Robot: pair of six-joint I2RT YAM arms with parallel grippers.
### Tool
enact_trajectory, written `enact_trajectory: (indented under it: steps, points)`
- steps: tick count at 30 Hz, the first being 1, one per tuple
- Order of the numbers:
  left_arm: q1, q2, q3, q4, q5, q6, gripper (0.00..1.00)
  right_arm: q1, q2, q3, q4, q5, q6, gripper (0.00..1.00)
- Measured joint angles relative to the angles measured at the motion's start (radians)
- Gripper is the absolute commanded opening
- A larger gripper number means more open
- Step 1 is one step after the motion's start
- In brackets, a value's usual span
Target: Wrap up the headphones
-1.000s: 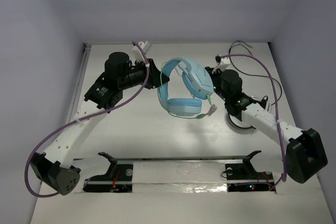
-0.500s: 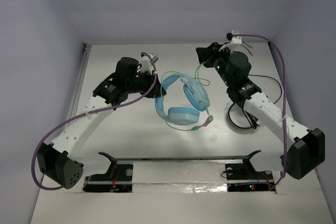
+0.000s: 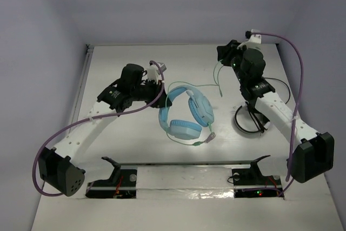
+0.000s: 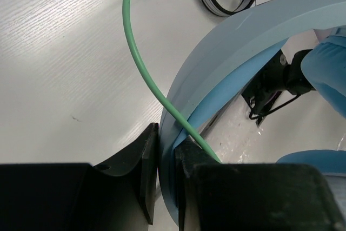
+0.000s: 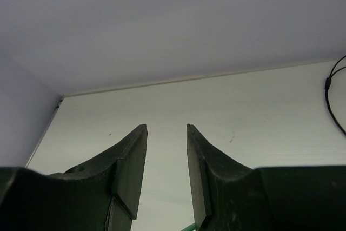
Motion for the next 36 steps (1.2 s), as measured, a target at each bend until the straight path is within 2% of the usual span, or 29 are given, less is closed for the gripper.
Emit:
enact_trajectory:
  steps: [7, 12, 25, 30, 36]
  points:
    - [-0.003, 0.0, -0.015, -0.032, -0.037, 0.035, 0.0, -0.029, -0.003, 0.146, -0.05, 0.027, -0.026, 0.0]
    - [-0.02, 0.006, -0.015, -0.046, -0.114, 0.055, 0.0, -0.061, -0.04, 0.186, -0.067, 0.045, -0.037, 0.0]
    - [-0.054, 0.044, -0.045, -0.058, -0.21, 0.069, 0.0, -0.18, -0.056, 0.348, -0.182, 0.056, -0.04, 0.0]
    - [-0.055, 0.037, -0.066, -0.032, -0.187, 0.064, 0.0, -0.18, -0.111, 0.3, -0.173, 0.056, -0.036, 0.0]
    - [0.0, 0.015, -0.081, -0.011, -0.125, 0.056, 0.0, -0.18, -0.196, 0.103, -0.184, 0.077, -0.003, 0.0]
